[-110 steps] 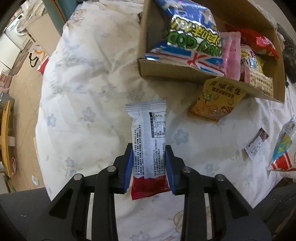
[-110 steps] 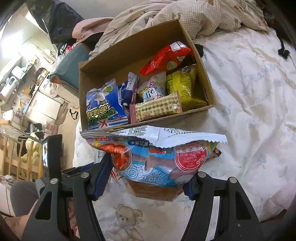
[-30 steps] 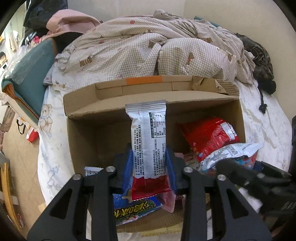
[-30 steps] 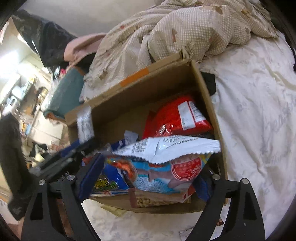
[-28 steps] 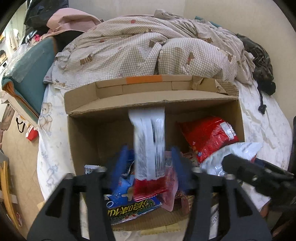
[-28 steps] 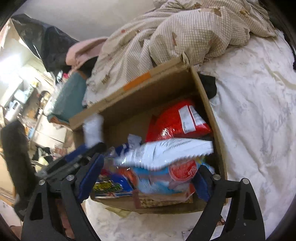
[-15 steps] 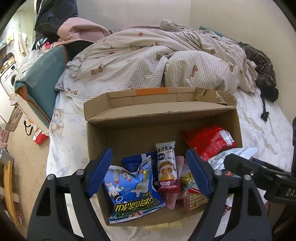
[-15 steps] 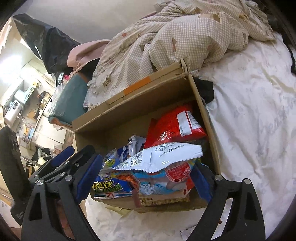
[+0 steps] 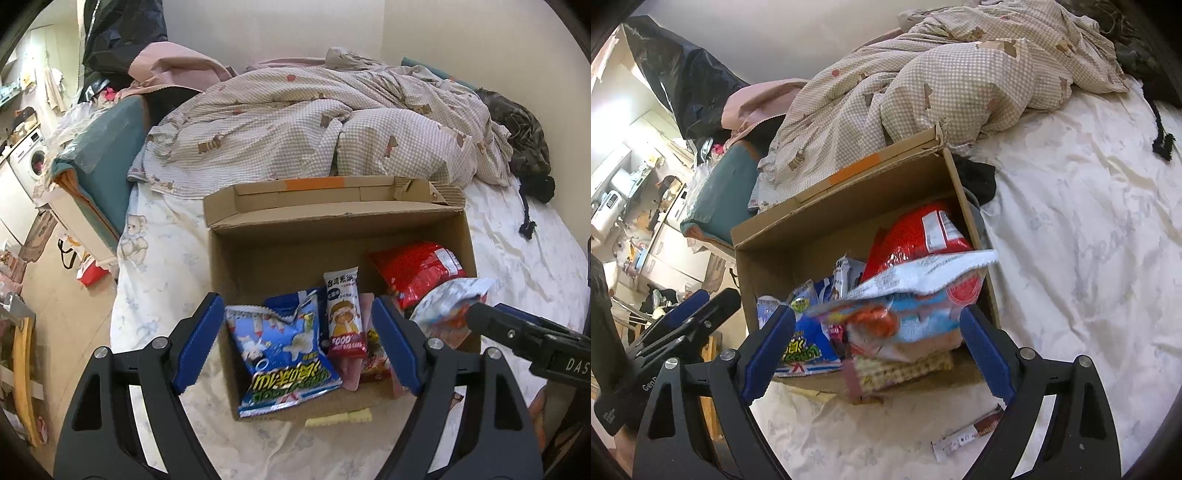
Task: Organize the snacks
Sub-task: 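Open left tool to drop the bar in the box while right tool drops the bag, then grasp the brown chocolate bar on the sheet with the right tool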
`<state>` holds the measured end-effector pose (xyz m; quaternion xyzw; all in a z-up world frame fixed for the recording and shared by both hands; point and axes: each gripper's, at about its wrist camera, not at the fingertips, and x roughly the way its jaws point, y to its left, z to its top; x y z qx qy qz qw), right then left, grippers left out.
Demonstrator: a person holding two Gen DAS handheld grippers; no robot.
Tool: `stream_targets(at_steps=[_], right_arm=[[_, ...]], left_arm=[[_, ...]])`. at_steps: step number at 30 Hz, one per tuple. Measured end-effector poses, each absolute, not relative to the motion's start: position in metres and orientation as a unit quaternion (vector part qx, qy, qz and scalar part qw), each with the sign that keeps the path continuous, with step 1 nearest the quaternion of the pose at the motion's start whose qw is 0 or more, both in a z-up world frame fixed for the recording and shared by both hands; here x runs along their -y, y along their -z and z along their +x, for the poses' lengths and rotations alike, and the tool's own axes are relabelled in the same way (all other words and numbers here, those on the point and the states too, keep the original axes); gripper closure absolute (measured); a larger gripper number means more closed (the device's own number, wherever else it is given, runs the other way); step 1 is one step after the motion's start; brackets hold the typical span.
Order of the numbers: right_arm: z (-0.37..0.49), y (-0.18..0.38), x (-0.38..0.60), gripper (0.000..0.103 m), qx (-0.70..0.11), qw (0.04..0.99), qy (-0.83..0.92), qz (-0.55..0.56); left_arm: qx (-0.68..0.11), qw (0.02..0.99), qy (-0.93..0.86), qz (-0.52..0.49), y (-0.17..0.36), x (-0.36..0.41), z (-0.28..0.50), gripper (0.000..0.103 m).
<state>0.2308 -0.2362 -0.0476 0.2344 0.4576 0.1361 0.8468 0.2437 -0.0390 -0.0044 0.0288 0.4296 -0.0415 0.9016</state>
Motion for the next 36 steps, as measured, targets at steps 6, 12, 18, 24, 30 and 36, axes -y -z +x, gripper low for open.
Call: stream_targets(at_steps=[6, 12, 18, 24, 30, 36], right_arm=[[0.217, 0.044, 0.236, 0.010, -0.459, 0.848, -0.136, 0.226], [0.199, 0.048, 0.241, 0.010, -0.466, 0.843, -0.132, 0.233], [0.181, 0.052, 0.244, 0.010, -0.473, 0.840, -0.128, 0.233], [0.165, 0.060, 0.248, 0.010, -0.485, 0.832, -0.120, 0.240], [0.154, 0.070, 0.251, 0.010, -0.499, 0.829, -0.107, 0.228], [0.149, 0.087, 0.262, 0.010, -0.521, 0.817, -0.089, 0.231]], left_arm=[[-0.429, 0.902, 0.035, 0.028, 0.003, 0.026, 0.224, 0.023], [-0.430, 0.902, 0.030, 0.023, 0.003, 0.014, 0.205, 0.023], [-0.432, 0.901, 0.027, 0.014, 0.008, 0.003, 0.187, 0.023], [-0.445, 0.895, 0.018, 0.001, 0.022, -0.008, 0.169, 0.023], [-0.472, 0.881, 0.006, -0.027, 0.045, -0.015, 0.152, 0.023], [-0.489, 0.871, 0.006, -0.051, 0.061, -0.016, 0.142, 0.023]])
